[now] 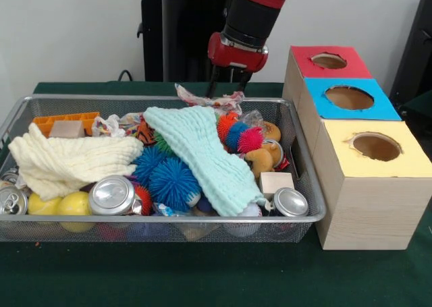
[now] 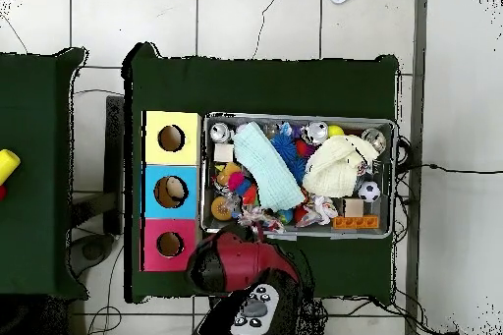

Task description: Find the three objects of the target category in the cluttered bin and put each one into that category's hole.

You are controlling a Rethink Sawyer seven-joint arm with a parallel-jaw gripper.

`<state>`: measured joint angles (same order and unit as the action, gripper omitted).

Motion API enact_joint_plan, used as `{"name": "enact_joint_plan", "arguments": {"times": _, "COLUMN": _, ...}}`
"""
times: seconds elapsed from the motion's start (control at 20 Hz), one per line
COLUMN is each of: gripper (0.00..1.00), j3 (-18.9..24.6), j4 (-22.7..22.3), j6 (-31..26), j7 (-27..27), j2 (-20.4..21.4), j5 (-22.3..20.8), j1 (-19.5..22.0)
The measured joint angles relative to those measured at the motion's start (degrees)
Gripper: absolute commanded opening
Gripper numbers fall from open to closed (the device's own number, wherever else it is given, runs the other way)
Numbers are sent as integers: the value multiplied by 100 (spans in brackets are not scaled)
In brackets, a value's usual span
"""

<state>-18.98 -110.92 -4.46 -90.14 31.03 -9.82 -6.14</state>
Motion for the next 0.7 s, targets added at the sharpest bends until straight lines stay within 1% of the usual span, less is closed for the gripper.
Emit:
{"name": "enact_joint_plan", "arguments": {"times": 0.35, "gripper": 100, "j3": -196, "j4": 136, "j6": 81, "j7": 0, "j2": -83, "j5": -76, "j1": -1}}
{"name": "enact_joint_plan", "arguments": {"times": 0.55, "gripper": 100, "j3": -225, "j4": 169, "j6": 327, "j7": 0, "j2": -81, "j5": -94, "j1": -1}}
{"name": "enact_joint_plan", "arguments": {"times": 0.7, "gripper": 100, "j3": -224, "j4": 170, "j6": 636, "j7": 0, "j2": -75, "j5": -95, "j1": 11}}
